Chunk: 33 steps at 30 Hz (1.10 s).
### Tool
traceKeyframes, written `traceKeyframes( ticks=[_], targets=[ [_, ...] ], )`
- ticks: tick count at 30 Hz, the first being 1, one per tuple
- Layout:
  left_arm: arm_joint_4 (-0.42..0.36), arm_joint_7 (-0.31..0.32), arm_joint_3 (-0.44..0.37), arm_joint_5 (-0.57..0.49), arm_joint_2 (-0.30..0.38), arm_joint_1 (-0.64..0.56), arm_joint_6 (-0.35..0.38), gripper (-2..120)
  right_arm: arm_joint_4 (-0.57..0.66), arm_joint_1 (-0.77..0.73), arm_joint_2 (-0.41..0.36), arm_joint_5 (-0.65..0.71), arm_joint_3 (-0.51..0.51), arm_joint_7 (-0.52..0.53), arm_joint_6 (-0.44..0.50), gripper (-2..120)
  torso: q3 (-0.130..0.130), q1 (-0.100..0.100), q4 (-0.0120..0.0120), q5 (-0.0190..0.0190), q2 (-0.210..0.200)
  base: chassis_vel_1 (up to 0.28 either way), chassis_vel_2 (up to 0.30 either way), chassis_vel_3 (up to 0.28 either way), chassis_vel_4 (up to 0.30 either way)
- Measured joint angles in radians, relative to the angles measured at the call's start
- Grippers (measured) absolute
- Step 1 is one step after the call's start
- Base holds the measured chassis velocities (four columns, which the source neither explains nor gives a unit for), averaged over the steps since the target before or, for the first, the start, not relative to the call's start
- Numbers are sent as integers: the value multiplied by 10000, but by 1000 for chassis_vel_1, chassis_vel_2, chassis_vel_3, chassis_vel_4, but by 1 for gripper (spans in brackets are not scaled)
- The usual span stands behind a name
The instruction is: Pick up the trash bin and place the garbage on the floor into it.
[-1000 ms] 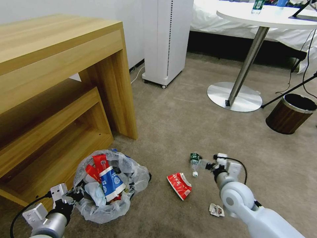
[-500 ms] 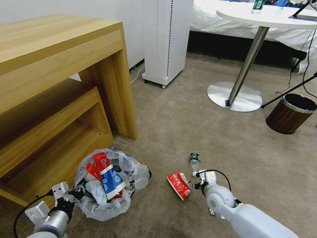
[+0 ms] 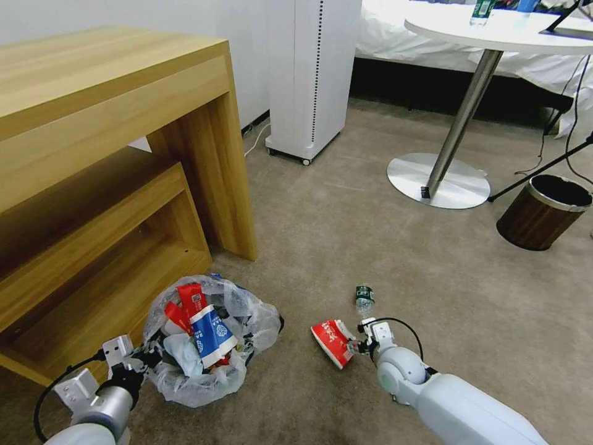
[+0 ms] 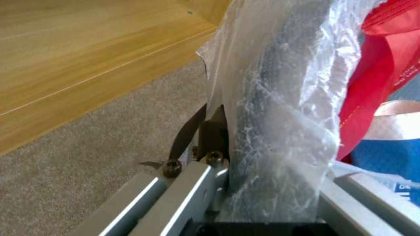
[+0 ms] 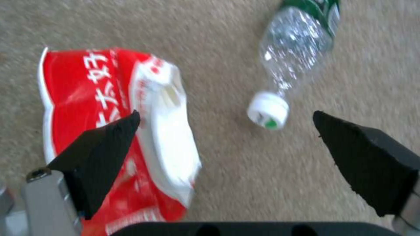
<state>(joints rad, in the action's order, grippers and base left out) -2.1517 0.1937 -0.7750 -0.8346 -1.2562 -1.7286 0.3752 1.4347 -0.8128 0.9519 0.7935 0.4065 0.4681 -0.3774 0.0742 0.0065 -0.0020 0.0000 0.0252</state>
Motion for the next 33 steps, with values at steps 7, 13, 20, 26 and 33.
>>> traceKeyframes(
  ticks=[7, 13, 20, 26, 33],
  targets=[
    [50, 21, 26, -58, 10, 103, 9, 0, -205, 165, 100, -522, 441, -89, 276, 99, 0, 0, -2, 0, 0, 0, 0, 0, 0],
    [51, 27, 27, -108, 22, 131, 11, 0, -556, 349, 328, -775, 792, -44, 379, 91, 0, 0, -1, 0, 0, 0, 0, 0, 0],
    [5, 29, 39, -141, 14, 110, 11, 0, -923, 464, 531, -977, 1234, 27, 679, 70, 0, 0, 0, 0, 0, 0, 0, 0, 0],
    [-23, 29, 132, -146, -38, 120, 11, 0, -896, 152, 578, -1085, 1239, 116, 733, 55, 0, 0, -1, 0, 0, 0, 0, 0, 0],
    [-22, 13, 262, -42, -168, 101, -44, 0, -1137, -93, 717, -1503, 1150, 102, 1088, 51, -1, 0, -1, 1, 0, 0, 0, 0, 0]
  ],
)
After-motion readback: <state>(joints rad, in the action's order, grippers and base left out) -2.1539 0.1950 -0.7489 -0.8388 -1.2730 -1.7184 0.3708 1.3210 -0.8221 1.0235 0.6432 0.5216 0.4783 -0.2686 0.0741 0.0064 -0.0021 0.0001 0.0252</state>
